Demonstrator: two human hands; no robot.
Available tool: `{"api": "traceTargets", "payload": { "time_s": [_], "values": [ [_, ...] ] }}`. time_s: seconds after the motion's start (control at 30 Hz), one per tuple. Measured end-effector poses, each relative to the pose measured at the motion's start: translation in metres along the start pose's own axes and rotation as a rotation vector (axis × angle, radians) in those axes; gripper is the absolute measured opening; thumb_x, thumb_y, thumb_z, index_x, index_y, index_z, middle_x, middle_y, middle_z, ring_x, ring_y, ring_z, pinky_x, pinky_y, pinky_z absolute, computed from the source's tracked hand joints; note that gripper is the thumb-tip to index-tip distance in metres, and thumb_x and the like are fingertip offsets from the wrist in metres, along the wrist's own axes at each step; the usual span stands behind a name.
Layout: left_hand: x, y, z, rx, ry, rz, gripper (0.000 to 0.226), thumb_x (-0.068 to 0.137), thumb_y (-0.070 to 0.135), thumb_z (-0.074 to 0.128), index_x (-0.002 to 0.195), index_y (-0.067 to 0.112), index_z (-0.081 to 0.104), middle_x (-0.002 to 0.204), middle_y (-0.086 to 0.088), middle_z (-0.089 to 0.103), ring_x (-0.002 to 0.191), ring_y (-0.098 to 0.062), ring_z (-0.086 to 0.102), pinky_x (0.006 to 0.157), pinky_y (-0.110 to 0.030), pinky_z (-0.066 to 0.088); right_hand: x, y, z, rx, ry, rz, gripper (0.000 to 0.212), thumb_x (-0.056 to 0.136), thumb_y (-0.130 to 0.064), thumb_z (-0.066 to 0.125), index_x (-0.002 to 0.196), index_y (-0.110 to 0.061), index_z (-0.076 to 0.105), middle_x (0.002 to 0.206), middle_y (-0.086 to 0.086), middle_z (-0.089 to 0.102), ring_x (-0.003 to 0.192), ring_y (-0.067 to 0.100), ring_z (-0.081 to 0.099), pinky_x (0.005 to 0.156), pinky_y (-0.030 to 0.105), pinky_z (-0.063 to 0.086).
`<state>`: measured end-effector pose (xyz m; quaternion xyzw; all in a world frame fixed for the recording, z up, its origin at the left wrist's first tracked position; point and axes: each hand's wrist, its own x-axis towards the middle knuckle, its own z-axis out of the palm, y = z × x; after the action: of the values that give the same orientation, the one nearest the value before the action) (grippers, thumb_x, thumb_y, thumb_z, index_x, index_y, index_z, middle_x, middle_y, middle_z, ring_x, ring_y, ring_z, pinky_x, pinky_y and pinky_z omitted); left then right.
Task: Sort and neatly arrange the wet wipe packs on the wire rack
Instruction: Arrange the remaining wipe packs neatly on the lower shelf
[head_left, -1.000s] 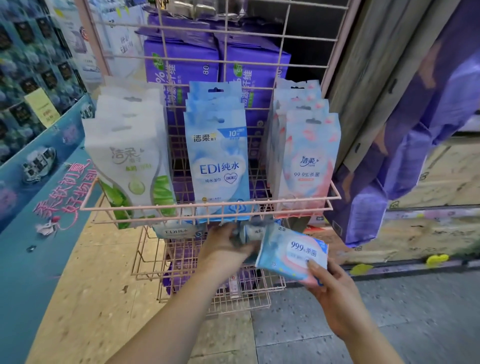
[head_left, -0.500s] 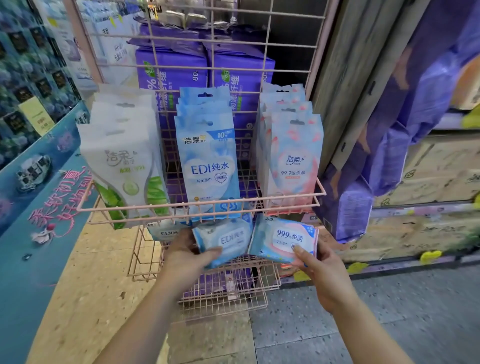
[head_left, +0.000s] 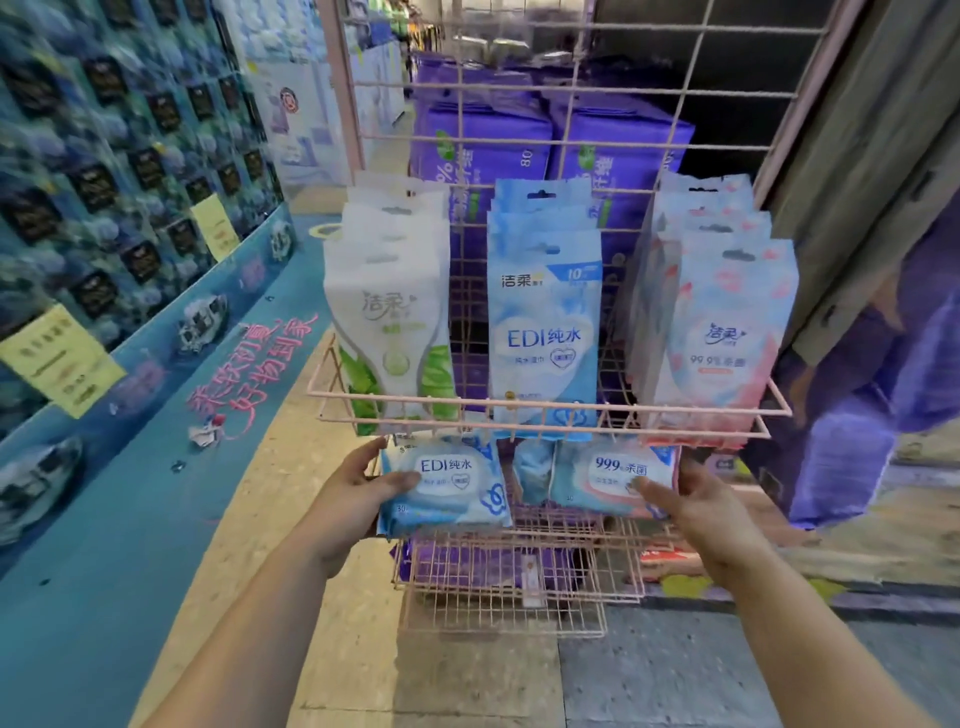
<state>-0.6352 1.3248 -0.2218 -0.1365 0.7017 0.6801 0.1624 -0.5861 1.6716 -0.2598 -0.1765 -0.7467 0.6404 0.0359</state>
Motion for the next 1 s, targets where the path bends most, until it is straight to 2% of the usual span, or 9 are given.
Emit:
{"api": "traceTargets", "payload": {
  "time_s": [0.1,0.27,0.4,0.5,0.63,0.7,0.8,0.9,1.0],
  "values": [
    [0.003,-0.001,0.002,0.02,0.053,-0.003,0.055,0.082,0.013,0.07,0.13,0.024,0.046,0.102,-0.008,0.066,0.083,-0.029,0.069,0.073,-0.048,0.059,0.006,0.001,-0.002,-0.098,-0.106,0.061,0.031,0.08,-0.013,0.074,0.108,-0.006,0.066,0.102,0.009,0.075,0.089,0.023,0.072,0.081,0.039,0.057],
    [0.007,-0.001,0.005,0.011,0.107,-0.006,0.041,0.084,0.016,0.068,0.117,0.021,0.045,0.093,-0.006,0.063,0.079,-0.028,0.067,0.06,-0.04,0.057,0.001,-0.014,-0.012,-0.258,-0.232,0.072,0.023,0.091,-0.023,0.063,0.111,-0.011,0.065,0.103,0.002,0.075,0.092,0.016,0.071,0.083,0.029,0.055],
    [0.008,-0.001,0.009,0.009,0.122,-0.012,0.041,0.084,0.018,0.068,0.116,0.021,0.043,0.094,-0.007,0.06,0.079,-0.03,0.066,0.061,-0.039,0.056,0.013,-0.025,-0.004,-0.81,-0.235,0.14,0.034,0.093,-0.048,0.049,0.11,-0.022,0.063,0.109,0.002,0.069,0.097,0.021,0.063,0.088,0.035,0.048],
    [0.006,-0.001,0.011,0.002,0.124,-0.019,0.041,0.085,0.017,0.068,0.115,0.023,0.041,0.089,-0.002,0.059,0.079,-0.028,0.065,0.066,-0.042,0.056,0.014,-0.019,0.016,-1.087,-0.016,0.188,0.05,0.075,-0.07,0.049,0.101,-0.029,0.06,0.107,0.006,0.069,0.099,0.03,0.061,0.088,0.04,0.047],
    [0.005,0.0,0.008,-0.023,0.105,-0.038,0.039,0.086,0.017,0.068,0.115,0.021,0.043,0.091,-0.002,0.061,0.082,-0.028,0.066,0.072,-0.046,0.057,-0.03,-0.016,0.065,-0.966,0.468,-0.354,0.042,0.071,-0.03,0.078,0.106,-0.01,0.065,0.098,0.014,0.066,0.093,0.036,0.058,0.074,0.038,0.041],
    [0.002,0.001,0.006,-0.052,0.091,-0.063,0.035,0.086,0.013,0.067,0.114,0.018,0.047,0.093,-0.005,0.064,0.082,-0.029,0.067,0.068,-0.042,0.058,-0.052,-0.026,0.094,-0.653,0.294,-0.336,0.029,0.079,-0.023,0.072,0.106,-0.014,0.068,0.092,0.006,0.069,0.086,0.026,0.062,0.072,0.029,0.045],
    [-0.004,0.002,0.001,-0.113,0.039,-0.091,0.018,0.087,0.008,0.063,0.101,0.016,0.057,0.093,-0.009,0.069,0.077,-0.027,0.068,0.06,-0.037,0.057,-0.058,-0.042,0.122,-0.379,-0.065,-0.031,0.029,0.092,-0.035,0.056,0.117,-0.021,0.062,0.086,-0.004,0.071,0.071,0.012,0.064,0.063,0.019,0.047],
    [-0.009,0.004,0.004,-0.13,-0.025,-0.103,0.013,0.089,0.009,0.061,0.1,0.016,0.06,0.091,-0.008,0.07,0.074,-0.025,0.068,0.059,-0.035,0.054,-0.052,-0.054,0.133,-0.482,-0.247,0.027,0.042,0.091,-0.055,0.047,0.122,-0.029,0.057,0.111,-0.002,0.069,0.099,0.02,0.064,0.084,0.029,0.051],
    [0.002,0.004,0.014,0.058,0.079,-0.045,0.029,0.091,0.021,0.062,0.118,0.014,0.054,0.107,-0.009,0.065,0.088,-0.028,0.066,0.073,-0.042,0.058,-0.046,-0.052,0.143,-0.669,-0.247,0.071,0.054,0.093,-0.059,0.039,0.129,-0.023,0.055,0.126,0.003,0.063,0.114,0.023,0.058,0.093,0.03,0.045]
  ]
}}
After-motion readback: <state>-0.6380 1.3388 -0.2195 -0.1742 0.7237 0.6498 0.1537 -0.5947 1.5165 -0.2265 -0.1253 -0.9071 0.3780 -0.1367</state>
